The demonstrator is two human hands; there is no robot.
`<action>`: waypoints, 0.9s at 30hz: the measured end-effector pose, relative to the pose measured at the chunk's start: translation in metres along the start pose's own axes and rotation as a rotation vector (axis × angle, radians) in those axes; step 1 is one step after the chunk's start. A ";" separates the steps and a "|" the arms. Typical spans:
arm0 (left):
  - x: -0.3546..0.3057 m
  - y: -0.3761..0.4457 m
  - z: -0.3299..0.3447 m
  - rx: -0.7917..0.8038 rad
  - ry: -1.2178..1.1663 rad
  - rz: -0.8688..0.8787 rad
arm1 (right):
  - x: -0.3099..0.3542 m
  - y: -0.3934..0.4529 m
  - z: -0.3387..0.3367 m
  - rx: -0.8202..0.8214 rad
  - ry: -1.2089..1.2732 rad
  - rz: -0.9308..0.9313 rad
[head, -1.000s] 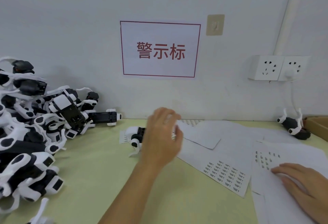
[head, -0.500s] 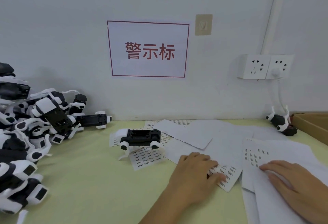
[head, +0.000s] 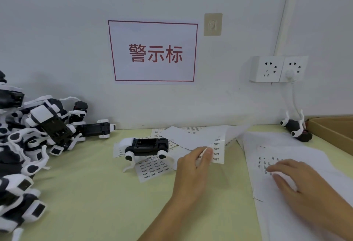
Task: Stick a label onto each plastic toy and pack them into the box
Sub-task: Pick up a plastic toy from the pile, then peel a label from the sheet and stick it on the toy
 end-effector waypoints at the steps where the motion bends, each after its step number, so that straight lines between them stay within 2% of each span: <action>1: -0.002 -0.001 0.000 -0.003 -0.002 0.019 | 0.012 0.001 0.001 0.020 0.137 0.005; 5: -0.007 -0.006 0.008 0.120 0.105 0.055 | 0.069 0.006 0.031 0.317 0.830 0.222; 7: -0.006 -0.008 0.014 0.211 0.160 0.039 | 0.084 0.011 0.043 0.291 0.981 0.319; 11: 0.002 -0.006 0.012 0.251 0.097 -0.031 | 0.087 0.015 0.055 0.085 0.887 0.398; 20: -0.004 -0.004 0.007 0.204 0.073 0.011 | 0.081 0.007 0.054 0.016 0.963 0.379; 24: -0.006 -0.005 -0.002 0.064 0.503 0.044 | 0.070 0.008 0.045 -0.050 0.860 0.431; 25: -0.005 -0.005 -0.002 0.071 0.607 0.043 | 0.066 0.009 0.040 -0.051 0.820 0.435; 27: 0.002 -0.005 0.008 0.215 0.747 0.020 | 0.060 0.012 0.031 -0.023 0.797 0.445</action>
Point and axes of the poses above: each hand's wrist, its own y-axis towards the middle knuckle, its own z-axis out of the palm, x = y × z, the point moved 6 cm from there along y, towards the middle knuckle, and after that the axes turned 3 degrees about z, right-handed, at the moved point
